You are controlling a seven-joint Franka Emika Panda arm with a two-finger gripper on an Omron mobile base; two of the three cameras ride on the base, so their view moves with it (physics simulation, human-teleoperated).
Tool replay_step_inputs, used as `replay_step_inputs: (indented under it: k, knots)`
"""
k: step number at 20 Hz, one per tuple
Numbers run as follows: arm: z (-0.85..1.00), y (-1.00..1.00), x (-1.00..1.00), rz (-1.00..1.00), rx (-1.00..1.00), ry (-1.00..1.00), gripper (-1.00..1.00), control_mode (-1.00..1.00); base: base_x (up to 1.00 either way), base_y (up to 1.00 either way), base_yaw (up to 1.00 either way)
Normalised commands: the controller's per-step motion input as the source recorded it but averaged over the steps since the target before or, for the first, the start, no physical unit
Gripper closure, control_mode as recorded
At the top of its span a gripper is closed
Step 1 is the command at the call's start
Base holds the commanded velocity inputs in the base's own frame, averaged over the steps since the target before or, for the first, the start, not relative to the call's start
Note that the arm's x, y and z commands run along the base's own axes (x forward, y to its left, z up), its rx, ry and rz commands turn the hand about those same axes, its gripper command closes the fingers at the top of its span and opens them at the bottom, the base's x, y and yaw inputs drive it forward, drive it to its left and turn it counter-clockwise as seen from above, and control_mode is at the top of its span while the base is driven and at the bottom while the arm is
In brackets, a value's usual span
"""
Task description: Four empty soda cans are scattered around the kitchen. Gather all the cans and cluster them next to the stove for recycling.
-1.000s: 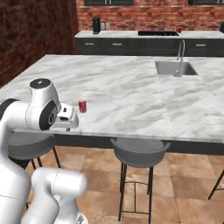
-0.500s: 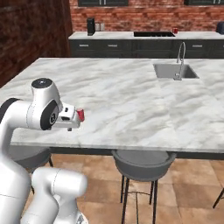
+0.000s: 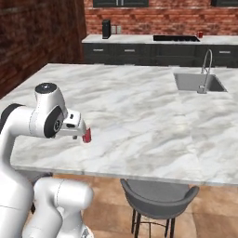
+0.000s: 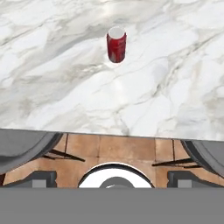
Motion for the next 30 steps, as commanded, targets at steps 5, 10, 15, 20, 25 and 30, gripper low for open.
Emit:
replay_step_inputs:
  k: [5,10,15,20,25,30]
  knots:
    - [0.00,0.00,0.00,0.00,0.00,0.00,-1.00,1.00,0.50,0.00,0.11]
    - [-0.05,0.00,0.15,0.00,0.00,0.00,-1.00,-1.00,0.20,0.00,0.00]
    - [-0.18,0.00,0.52,0.01,0.00,0.00,-1.00,-1.00,0.00,0.00,0.00]
    - [-0.22,0.02,0.41,0.01,0.00,0.04,-1.00,-1.00,0.00,0.00,0.00]
    - [-0.20,0.04,0.32,0.01,0.00,0.09,-1.00,-1.00,0.00,0.00,0.00]
    - [-0.22,0.06,0.27,0.01,0.00,0.06,-1.00,-1.00,0.00,0.00,0.00]
